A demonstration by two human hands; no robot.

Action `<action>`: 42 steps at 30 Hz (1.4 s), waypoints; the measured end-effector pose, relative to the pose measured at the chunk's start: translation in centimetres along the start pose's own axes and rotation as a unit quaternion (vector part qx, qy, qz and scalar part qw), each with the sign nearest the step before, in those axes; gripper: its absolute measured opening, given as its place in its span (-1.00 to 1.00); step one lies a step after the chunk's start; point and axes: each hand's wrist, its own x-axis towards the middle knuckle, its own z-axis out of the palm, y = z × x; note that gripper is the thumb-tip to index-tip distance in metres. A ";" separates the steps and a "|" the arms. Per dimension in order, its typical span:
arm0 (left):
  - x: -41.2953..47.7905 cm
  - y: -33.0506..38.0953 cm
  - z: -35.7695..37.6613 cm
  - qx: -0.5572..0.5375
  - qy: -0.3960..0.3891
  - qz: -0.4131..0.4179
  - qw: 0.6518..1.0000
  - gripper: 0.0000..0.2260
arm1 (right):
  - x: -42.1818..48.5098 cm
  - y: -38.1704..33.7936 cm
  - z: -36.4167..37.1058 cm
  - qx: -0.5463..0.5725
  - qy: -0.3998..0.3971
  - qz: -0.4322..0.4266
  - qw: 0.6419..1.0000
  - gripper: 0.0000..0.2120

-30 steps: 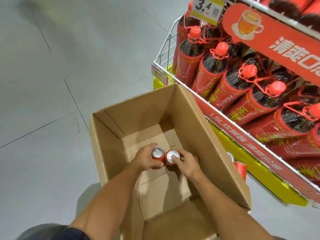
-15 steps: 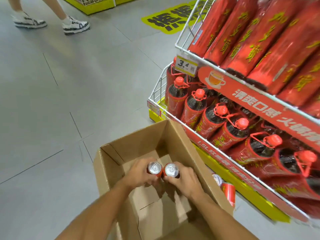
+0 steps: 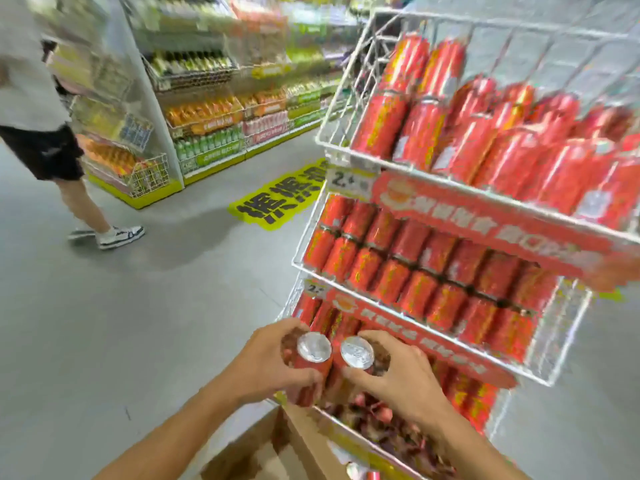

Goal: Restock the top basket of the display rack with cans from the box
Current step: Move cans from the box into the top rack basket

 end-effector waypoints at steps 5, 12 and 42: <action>4.8 17.1 -2.8 -0.009 0.011 0.088 0.996 -0.60 | -0.2 -8.5 -17.3 -0.004 0.131 -0.005 0.991 -0.67; 12.7 31.2 -1.3 -0.033 0.002 0.166 0.986 -0.62 | 1.0 -10.9 -31.6 0.050 0.235 0.011 0.971 -0.61; 38.1 38.6 1.2 0.092 0.069 0.109 0.987 -0.51 | 22.7 -2.8 -41.1 0.049 0.337 0.146 0.929 -0.24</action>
